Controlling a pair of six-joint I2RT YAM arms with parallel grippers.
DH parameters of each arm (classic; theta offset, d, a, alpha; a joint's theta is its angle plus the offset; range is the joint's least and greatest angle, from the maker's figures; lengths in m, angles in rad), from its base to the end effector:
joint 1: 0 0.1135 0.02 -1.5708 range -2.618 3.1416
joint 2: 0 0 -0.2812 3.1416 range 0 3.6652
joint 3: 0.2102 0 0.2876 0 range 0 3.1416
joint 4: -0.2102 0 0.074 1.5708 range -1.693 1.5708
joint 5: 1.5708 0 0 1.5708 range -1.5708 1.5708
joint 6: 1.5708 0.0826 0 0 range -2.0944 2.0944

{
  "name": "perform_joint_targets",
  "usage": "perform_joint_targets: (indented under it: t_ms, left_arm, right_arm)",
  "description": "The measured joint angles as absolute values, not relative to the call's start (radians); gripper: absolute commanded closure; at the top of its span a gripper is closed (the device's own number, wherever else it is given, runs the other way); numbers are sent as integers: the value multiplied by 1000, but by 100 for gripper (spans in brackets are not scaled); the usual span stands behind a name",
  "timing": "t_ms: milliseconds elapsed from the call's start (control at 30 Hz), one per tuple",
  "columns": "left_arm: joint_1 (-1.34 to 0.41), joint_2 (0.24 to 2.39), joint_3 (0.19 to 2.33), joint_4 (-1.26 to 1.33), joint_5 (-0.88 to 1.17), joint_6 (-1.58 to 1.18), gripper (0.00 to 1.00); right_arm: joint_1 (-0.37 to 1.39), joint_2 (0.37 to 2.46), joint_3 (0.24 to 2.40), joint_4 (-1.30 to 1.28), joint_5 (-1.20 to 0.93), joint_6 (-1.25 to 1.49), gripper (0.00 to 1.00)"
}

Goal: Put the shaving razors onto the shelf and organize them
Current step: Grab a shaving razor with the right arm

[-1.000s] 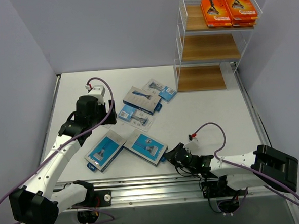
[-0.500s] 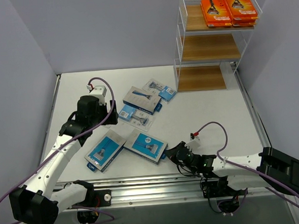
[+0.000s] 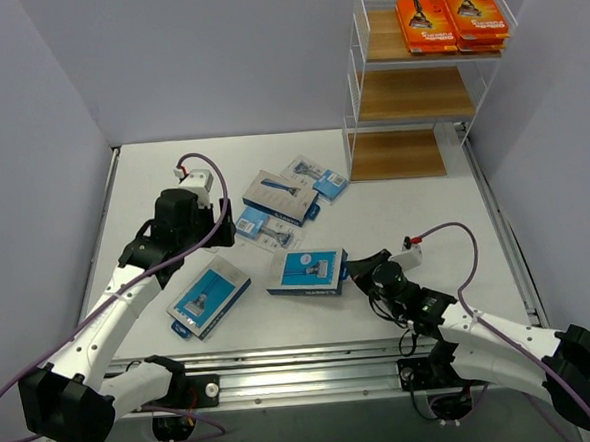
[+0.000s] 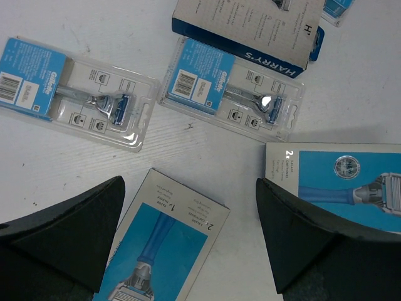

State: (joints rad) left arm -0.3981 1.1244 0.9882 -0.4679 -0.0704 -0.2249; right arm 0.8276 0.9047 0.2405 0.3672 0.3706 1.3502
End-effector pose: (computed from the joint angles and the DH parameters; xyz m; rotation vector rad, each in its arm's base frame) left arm 0.2918 -0.1164 0.2996 0.1489 2.1816 -0.2784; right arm 0.1906 0.1632 0.1643 0.7834 1.8576 1.1355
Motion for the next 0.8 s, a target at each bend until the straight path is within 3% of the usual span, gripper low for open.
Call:
perform_joint_targets:
  t_ms: [800]
  left_arm:
    - [-412, 1126, 988, -468, -61, -226, 5]
  right_arm:
    - [488, 755, 395, 303, 132, 1158, 100]
